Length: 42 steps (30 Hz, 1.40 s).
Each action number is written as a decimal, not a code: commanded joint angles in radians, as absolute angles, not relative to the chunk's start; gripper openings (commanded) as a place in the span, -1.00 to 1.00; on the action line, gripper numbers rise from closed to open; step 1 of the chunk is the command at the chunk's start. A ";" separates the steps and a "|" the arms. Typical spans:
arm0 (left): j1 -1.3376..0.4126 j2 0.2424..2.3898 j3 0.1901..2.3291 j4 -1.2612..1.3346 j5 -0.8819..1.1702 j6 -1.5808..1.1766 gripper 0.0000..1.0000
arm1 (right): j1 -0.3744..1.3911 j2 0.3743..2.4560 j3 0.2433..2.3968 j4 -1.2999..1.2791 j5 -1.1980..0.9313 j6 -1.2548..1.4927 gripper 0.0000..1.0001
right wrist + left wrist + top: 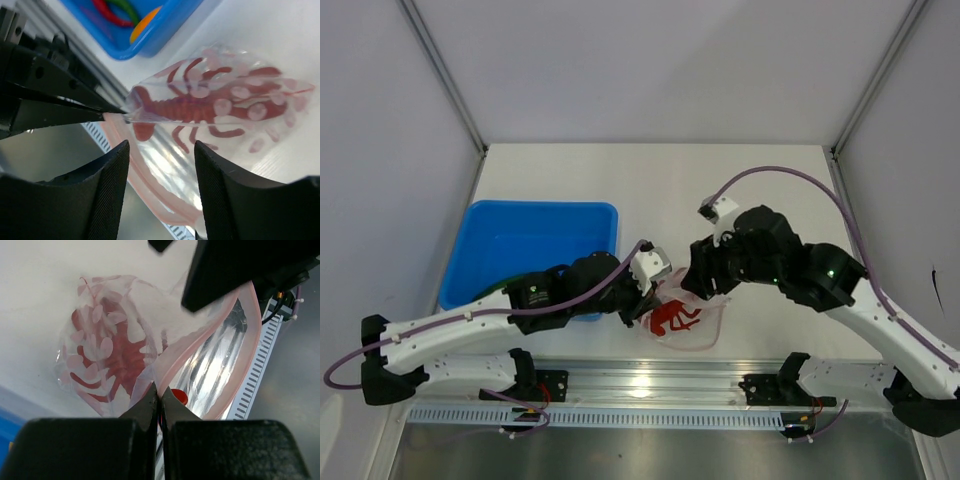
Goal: Place the food in the zip-top bag and seal the zipper
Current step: Adjust the zipper food storage bag at the center of the board.
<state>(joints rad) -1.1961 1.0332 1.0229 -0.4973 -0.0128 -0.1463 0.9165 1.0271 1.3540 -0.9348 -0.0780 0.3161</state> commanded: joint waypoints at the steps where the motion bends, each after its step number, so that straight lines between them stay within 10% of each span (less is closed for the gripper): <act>1: -1.180 1.049 1.060 -0.480 0.046 -0.109 -0.99 | 0.972 1.089 1.381 -0.916 -0.199 0.207 0.13; 18: -1.123 1.037 1.078 -0.474 0.051 -0.161 -0.99 | 1.035 1.063 1.220 -0.871 -0.131 0.222 -0.06; 28: -1.091 0.994 1.042 -0.407 0.136 -0.192 -0.99 | 1.055 0.991 1.112 -0.714 0.095 0.232 -0.36; 31: -1.080 0.986 1.025 -0.394 0.153 -0.199 -0.99 | 1.061 0.992 1.098 -0.696 0.117 0.239 -0.96; 42: -0.979 1.110 1.058 -0.373 0.184 -0.258 -0.99 | 1.147 0.982 1.146 -0.787 0.343 0.397 -1.00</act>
<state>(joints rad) -1.0103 1.0492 1.0103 -0.4221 0.1612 -0.2173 1.1175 1.0077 1.1000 -0.7486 0.2085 0.3038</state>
